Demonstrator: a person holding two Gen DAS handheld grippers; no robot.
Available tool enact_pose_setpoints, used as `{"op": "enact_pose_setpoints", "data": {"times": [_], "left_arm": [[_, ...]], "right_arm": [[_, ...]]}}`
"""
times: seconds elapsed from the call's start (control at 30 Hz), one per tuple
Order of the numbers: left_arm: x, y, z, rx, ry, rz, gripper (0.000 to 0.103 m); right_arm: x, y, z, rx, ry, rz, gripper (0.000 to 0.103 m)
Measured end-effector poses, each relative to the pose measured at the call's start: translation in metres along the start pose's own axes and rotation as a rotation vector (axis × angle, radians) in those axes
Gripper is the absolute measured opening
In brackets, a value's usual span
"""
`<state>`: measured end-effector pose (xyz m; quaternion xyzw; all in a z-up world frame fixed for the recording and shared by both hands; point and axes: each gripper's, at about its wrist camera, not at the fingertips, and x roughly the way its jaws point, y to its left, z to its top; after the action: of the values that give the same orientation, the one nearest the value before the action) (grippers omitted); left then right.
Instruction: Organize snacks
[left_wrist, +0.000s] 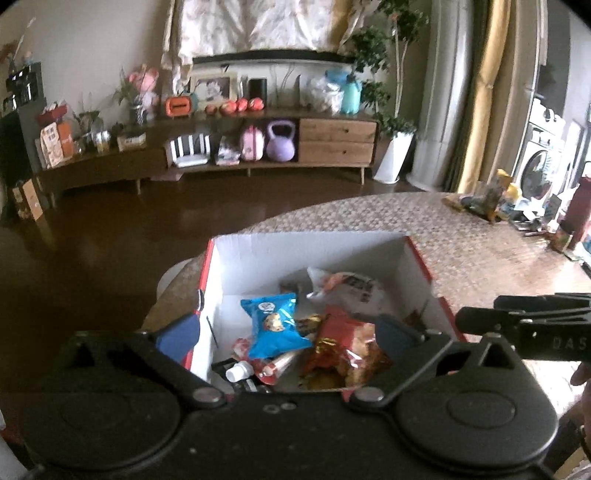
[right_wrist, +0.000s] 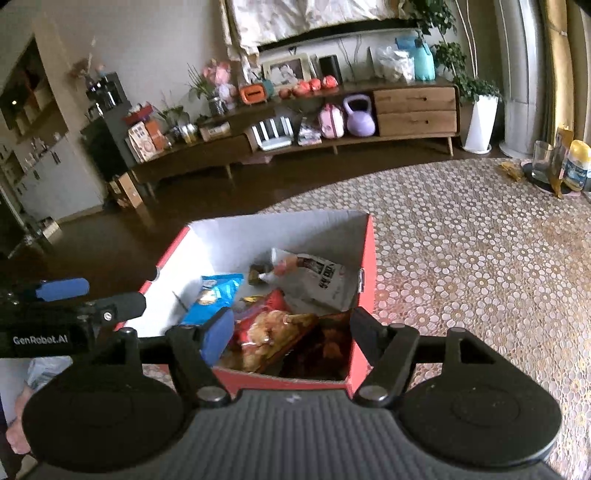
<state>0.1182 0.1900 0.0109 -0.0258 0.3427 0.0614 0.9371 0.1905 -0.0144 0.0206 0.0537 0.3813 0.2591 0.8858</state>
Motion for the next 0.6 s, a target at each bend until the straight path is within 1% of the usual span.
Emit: {"op": "enact_pose_setpoints", "data": {"times": [0.1,0.2,0.27,0.37,0.43,0.53,0.6], "left_arm": [[-0.014,-0.005,-0.003,0.01,-0.026,-0.005,0.102],[-0.026,-0.008,-0.006,0.016,-0.051,-0.007,0.102],[-0.034,-0.01,-0.008,0.019,-0.069,-0.014,0.103],[-0.048,-0.011,-0.01,0.02,-0.096,-0.024,0.103],[-0.054,-0.012,-0.011,0.017,-0.104,-0.025,0.103],[-0.059,-0.014,-0.013,0.018,-0.109,-0.022,0.103],[-0.063,-0.016,-0.015,0.01,-0.12,-0.005,0.103]], "right_arm": [[-0.016,0.005,-0.004,0.002,-0.025,0.019,0.076],[-0.033,0.012,-0.01,-0.017,-0.059,0.046,0.077],[-0.044,0.017,-0.013,-0.038,-0.086,0.049,0.083],[-0.06,0.022,-0.017,-0.063,-0.138,0.062,0.085],[-0.069,0.024,-0.021,-0.069,-0.162,0.064,0.09],[-0.08,0.026,-0.025,-0.083,-0.196,0.064,0.092],[-0.087,0.027,-0.028,-0.096,-0.216,0.064,0.092]]}}
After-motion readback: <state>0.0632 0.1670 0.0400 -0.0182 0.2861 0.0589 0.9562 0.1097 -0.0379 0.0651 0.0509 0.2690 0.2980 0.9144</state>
